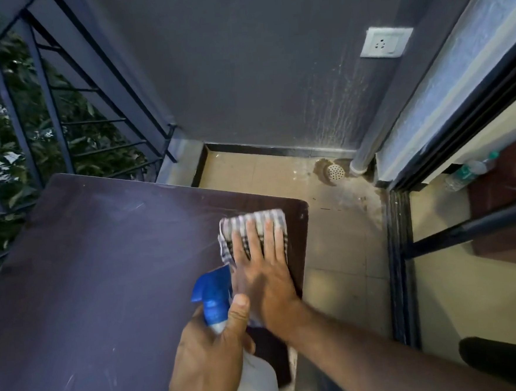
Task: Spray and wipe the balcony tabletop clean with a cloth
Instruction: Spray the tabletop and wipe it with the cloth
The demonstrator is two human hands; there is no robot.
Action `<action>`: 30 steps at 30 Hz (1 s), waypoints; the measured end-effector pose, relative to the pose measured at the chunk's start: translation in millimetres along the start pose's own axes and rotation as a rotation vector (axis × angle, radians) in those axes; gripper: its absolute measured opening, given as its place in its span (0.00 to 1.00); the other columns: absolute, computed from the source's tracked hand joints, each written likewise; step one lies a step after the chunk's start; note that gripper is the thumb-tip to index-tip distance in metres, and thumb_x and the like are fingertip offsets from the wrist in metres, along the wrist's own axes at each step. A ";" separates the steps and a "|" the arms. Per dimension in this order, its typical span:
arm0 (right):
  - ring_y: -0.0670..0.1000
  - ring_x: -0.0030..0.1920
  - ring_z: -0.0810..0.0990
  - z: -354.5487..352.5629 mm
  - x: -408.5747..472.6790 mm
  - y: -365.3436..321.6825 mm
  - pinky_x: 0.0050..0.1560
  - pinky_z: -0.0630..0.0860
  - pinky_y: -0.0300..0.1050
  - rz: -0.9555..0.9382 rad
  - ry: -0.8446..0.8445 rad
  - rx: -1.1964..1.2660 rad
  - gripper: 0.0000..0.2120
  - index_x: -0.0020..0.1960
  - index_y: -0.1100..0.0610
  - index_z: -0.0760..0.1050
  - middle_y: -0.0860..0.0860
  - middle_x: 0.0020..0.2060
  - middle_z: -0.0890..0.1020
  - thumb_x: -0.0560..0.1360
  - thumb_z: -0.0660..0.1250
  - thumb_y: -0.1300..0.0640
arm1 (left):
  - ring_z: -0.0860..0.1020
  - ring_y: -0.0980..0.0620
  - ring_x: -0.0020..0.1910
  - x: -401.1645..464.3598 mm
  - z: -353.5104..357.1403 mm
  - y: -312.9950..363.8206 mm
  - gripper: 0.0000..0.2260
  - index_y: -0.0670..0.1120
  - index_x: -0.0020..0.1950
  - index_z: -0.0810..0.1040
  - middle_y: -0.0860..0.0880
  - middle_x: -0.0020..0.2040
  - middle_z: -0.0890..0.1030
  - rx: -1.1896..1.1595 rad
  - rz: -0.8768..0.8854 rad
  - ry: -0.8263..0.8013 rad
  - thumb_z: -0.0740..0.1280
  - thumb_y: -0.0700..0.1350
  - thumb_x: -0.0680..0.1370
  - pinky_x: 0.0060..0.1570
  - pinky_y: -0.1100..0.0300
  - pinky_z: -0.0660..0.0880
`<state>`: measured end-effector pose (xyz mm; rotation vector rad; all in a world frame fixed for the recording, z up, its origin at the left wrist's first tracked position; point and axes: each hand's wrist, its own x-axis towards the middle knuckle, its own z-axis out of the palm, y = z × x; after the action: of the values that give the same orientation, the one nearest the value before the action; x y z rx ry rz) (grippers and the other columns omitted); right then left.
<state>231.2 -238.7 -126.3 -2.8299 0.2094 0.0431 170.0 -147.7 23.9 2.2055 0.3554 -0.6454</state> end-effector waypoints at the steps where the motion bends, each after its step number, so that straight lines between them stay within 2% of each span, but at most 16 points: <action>1: 0.70 0.79 0.49 -20.4 -0.2 21.2 0.77 0.46 0.68 0.037 -0.079 0.023 0.33 0.80 0.60 0.56 0.65 0.79 0.56 0.80 0.55 0.46 | 0.79 0.65 0.28 3.4 7.6 -2.2 0.21 0.43 0.42 0.82 0.54 0.28 0.84 -0.020 0.023 0.032 0.62 0.59 0.79 0.34 0.62 0.68; 2: 0.70 0.79 0.44 -18.7 0.6 17.3 0.77 0.41 0.68 0.060 -0.024 -0.049 0.34 0.81 0.60 0.51 0.65 0.80 0.51 0.80 0.55 0.46 | 0.79 0.66 0.28 7.2 3.5 -4.6 0.21 0.43 0.41 0.82 0.55 0.28 0.84 -0.061 -0.043 0.009 0.62 0.59 0.79 0.34 0.62 0.68; 3: 0.69 0.79 0.40 -26.4 13.9 23.7 0.77 0.38 0.68 0.024 -0.105 -0.040 0.35 0.82 0.59 0.47 0.64 0.80 0.48 0.81 0.55 0.46 | 0.79 0.65 0.28 6.2 2.9 -1.0 0.22 0.42 0.41 0.82 0.55 0.28 0.84 -0.031 -0.017 0.012 0.62 0.60 0.79 0.35 0.61 0.68; 4: 0.69 0.79 0.40 -20.8 12.6 19.7 0.77 0.38 0.68 -0.004 -0.109 -0.030 0.34 0.82 0.59 0.46 0.64 0.80 0.47 0.82 0.53 0.46 | 0.79 0.65 0.28 7.7 5.1 -1.7 0.23 0.42 0.41 0.82 0.56 0.29 0.84 -0.003 -0.012 0.020 0.61 0.60 0.78 0.35 0.61 0.68; 7: 0.68 0.79 0.48 -14.0 -19.4 15.7 0.77 0.46 0.69 -0.049 -0.074 -0.081 0.35 0.81 0.60 0.50 0.64 0.79 0.54 0.80 0.52 0.43 | 0.80 0.64 0.29 6.6 0.8 4.8 0.30 0.43 0.42 0.81 0.54 0.29 0.84 -0.068 -0.054 0.027 0.57 0.69 0.70 0.35 0.62 0.68; 9: 0.69 0.79 0.51 -3.6 -54.0 29.5 0.76 0.46 0.69 -0.105 -0.072 -0.119 0.42 0.81 0.60 0.51 0.65 0.79 0.56 0.76 0.61 0.39 | 0.81 0.60 0.32 5.1 -2.0 3.6 0.35 0.45 0.42 0.81 0.50 0.31 0.84 -0.066 -0.077 0.034 0.55 0.74 0.62 0.34 0.62 0.69; 10: 0.70 0.78 0.51 -2.8 -74.8 28.8 0.76 0.46 0.68 -0.142 -0.114 -0.138 0.45 0.81 0.59 0.51 0.65 0.79 0.57 0.75 0.65 0.39 | 0.81 0.58 0.34 6.6 -3.1 -1.0 0.35 0.45 0.42 0.82 0.50 0.32 0.85 -0.072 -0.082 0.039 0.55 0.74 0.61 0.34 0.62 0.69; 12: 0.70 0.77 0.54 2.0 -112.1 22.0 0.74 0.52 0.67 -0.198 -0.155 -0.158 0.42 0.80 0.59 0.57 0.64 0.78 0.61 0.74 0.67 0.41 | 0.81 0.57 0.35 5.8 -9.6 -2.6 0.31 0.44 0.43 0.82 0.50 0.33 0.85 -0.088 -0.078 0.072 0.58 0.71 0.68 0.33 0.63 0.69; 15: 0.73 0.76 0.58 3.7 -133.2 29.8 0.70 0.58 0.68 -0.223 -0.108 -0.171 0.35 0.77 0.60 0.65 0.65 0.76 0.65 0.73 0.59 0.45 | 0.81 0.60 0.31 10.2 -16.5 -15.2 0.24 0.43 0.41 0.83 0.51 0.30 0.84 -0.107 -0.093 0.134 0.62 0.63 0.77 0.33 0.63 0.69; 18: 0.73 0.76 0.57 -6.7 -128.4 24.4 0.71 0.58 0.69 -0.227 -0.062 -0.154 0.36 0.77 0.61 0.64 0.65 0.77 0.62 0.72 0.59 0.46 | 0.80 0.62 0.27 15.1 -30.7 -32.8 0.26 0.41 0.38 0.84 0.54 0.27 0.84 -0.069 -0.102 0.123 0.62 0.62 0.78 0.34 0.62 0.71; 21: 0.70 0.79 0.52 -12.4 -122.7 19.4 0.73 0.56 0.68 -0.209 -0.072 -0.118 0.35 0.79 0.59 0.60 0.64 0.79 0.58 0.75 0.55 0.46 | 0.82 0.57 0.32 15.5 -44.3 -46.2 0.27 0.40 0.39 0.84 0.52 0.28 0.85 -0.119 -0.131 0.149 0.63 0.62 0.78 0.36 0.60 0.72; 24: 0.68 0.79 0.49 -16.1 -91.8 19.5 0.76 0.55 0.69 -0.208 -0.093 -0.112 0.33 0.80 0.59 0.57 0.63 0.79 0.57 0.78 0.53 0.46 | 0.82 0.57 0.31 11.6 -53.8 -59.8 0.27 0.39 0.41 0.83 0.52 0.29 0.85 -0.167 -0.121 0.165 0.62 0.63 0.78 0.36 0.59 0.72; 26: 0.68 0.79 0.53 -19.5 -54.5 15.4 0.76 0.55 0.69 -0.183 -0.064 -0.120 0.31 0.79 0.60 0.61 0.64 0.78 0.62 0.79 0.52 0.47 | 0.80 0.61 0.27 8.4 -57.2 -65.7 0.27 0.39 0.42 0.83 0.53 0.30 0.85 -0.172 -0.105 0.174 0.62 0.64 0.78 0.35 0.59 0.71; 28: 0.68 0.77 0.57 -19.8 -10.7 8.6 0.74 0.58 0.70 -0.174 -0.019 -0.136 0.29 0.76 0.61 0.66 0.65 0.75 0.67 0.78 0.55 0.49 | 0.80 0.62 0.27 6.8 -58.5 -69.1 0.26 0.41 0.42 0.82 0.52 0.30 0.85 -0.174 -0.104 0.182 0.62 0.63 0.77 0.35 0.59 0.70; 30: 0.69 0.77 0.56 -18.8 25.0 1.2 0.75 0.55 0.71 -0.162 -0.017 -0.138 0.30 0.76 0.62 0.65 0.65 0.75 0.66 0.78 0.54 0.49 | 0.80 0.61 0.27 7.5 -58.3 -68.7 0.25 0.41 0.43 0.82 0.51 0.30 0.85 -0.175 -0.117 0.196 0.62 0.63 0.77 0.34 0.60 0.70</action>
<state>255.9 -249.0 -110.1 -2.9722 -0.0281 0.0484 164.9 -58.6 9.6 2.0957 0.6225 -0.4418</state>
